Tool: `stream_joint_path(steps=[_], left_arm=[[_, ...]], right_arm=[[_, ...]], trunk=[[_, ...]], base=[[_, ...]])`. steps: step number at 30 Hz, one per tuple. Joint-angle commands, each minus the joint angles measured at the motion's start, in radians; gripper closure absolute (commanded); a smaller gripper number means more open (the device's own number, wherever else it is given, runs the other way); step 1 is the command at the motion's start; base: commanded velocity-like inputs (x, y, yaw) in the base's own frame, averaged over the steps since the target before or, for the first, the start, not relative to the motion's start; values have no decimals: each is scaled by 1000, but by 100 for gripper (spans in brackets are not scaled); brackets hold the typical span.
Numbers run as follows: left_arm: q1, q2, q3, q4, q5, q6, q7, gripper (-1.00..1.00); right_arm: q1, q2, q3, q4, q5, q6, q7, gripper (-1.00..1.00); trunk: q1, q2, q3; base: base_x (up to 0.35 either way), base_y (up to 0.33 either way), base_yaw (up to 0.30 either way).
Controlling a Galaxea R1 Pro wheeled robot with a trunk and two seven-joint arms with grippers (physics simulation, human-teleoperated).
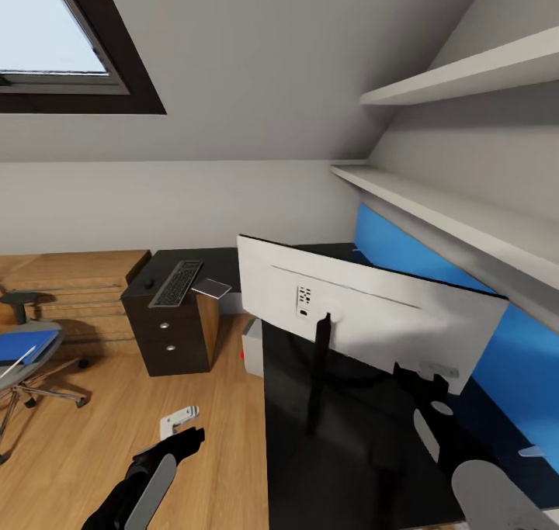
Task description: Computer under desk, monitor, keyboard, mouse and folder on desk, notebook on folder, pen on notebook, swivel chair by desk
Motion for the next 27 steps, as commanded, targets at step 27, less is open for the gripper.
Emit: stream_joint_path(steps=[27], left_arm=[[-1, 1, -5, -23, 8, 1, 13, -100]], right_arm=[[-209, -85, 5, 287, 5, -78, -51, -100]], trunk=[[0, -2, -2]], base=[[81, 0, 0]])
